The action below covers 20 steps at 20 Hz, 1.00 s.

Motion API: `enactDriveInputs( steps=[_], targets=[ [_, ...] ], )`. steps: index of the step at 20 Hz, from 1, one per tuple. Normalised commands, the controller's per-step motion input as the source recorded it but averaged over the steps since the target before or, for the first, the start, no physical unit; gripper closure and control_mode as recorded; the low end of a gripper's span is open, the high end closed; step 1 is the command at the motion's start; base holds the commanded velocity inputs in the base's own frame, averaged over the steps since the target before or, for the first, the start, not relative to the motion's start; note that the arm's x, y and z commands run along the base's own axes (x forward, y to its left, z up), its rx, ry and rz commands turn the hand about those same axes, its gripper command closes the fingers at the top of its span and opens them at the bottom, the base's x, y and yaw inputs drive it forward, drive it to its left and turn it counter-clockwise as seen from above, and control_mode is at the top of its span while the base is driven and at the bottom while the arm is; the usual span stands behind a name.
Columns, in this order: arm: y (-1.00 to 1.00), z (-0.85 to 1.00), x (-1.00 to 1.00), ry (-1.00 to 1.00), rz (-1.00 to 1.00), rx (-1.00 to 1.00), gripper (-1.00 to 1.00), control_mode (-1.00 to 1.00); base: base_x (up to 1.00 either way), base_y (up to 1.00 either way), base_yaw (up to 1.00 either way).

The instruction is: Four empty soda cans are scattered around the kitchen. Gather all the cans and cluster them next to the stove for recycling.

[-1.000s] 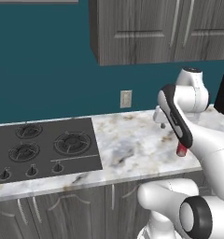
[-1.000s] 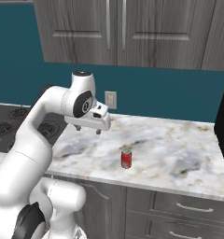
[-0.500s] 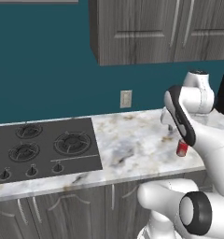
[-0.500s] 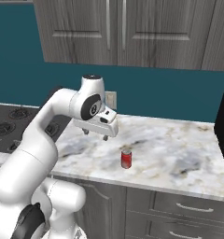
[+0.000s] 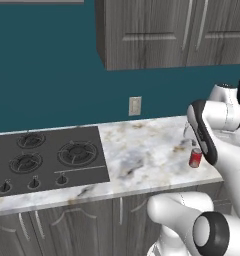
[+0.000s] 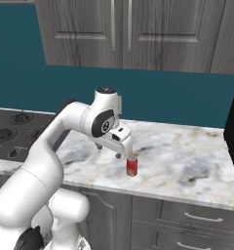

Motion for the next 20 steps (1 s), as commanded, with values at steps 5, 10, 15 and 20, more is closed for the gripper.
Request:
enactDriveInputs(
  steps=[5, 10, 15, 20],
  targets=[
    [-0.25, -0.17, -0.01, 0.0, -0.09, -0.01, -1.0, -1.0, 0.0, 0.0, 0.0],
    [-0.05, -0.17, 0.0, 0.0, 0.0, -0.03, -1.0, -1.0, 0.0, 0.0, 0.0],
    [-0.01, -0.17, 0.0, 0.0, 0.0, -0.03, -1.0, -1.0, 0.0, 0.0, 0.0],
    [-0.1, -0.19, 0.03, 0.0, 0.0, 0.0, -1.0, -1.0, 0.0, 0.0, 0.0]
  ],
)
